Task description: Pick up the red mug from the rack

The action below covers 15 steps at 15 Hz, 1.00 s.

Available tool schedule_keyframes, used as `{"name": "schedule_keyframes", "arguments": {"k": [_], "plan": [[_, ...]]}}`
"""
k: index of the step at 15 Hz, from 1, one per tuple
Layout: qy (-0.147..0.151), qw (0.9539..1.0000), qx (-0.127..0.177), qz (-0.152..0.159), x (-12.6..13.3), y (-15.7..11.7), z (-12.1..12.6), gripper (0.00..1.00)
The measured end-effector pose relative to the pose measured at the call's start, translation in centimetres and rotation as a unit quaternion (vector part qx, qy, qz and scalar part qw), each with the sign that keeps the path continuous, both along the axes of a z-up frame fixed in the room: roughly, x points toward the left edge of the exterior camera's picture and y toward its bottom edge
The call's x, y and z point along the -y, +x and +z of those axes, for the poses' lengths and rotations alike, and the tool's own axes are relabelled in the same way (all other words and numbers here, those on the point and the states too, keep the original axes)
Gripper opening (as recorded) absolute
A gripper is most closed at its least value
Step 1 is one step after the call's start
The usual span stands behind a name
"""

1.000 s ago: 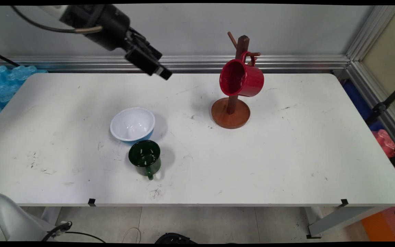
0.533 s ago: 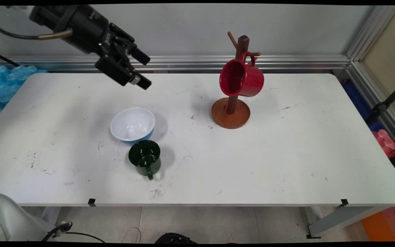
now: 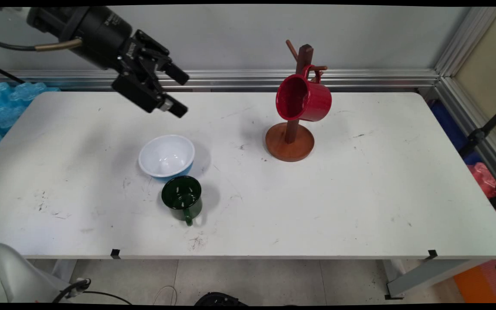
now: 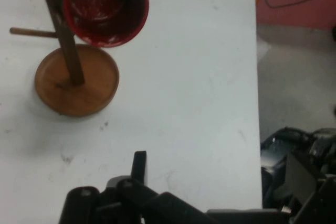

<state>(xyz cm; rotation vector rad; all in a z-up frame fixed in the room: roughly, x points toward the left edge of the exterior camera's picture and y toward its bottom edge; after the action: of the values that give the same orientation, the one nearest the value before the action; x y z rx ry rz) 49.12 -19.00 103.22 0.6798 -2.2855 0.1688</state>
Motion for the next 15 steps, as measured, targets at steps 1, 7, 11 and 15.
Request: {"name": "schedule_keyframes", "arguments": {"k": [1,7,11,15], "plan": [[0.003,1.0,-0.005,0.005,0.2,-0.7,0.0,1.0],[0.022,0.9985,-0.03,0.039,1.2,-4.8,-0.4,1.0],[0.035,0.9954,-0.043,0.079,2.7,-7.8,-1.4,1.0],[0.048,0.9904,-0.054,0.118,4.6,-11.4,-2.8,1.0]]}}
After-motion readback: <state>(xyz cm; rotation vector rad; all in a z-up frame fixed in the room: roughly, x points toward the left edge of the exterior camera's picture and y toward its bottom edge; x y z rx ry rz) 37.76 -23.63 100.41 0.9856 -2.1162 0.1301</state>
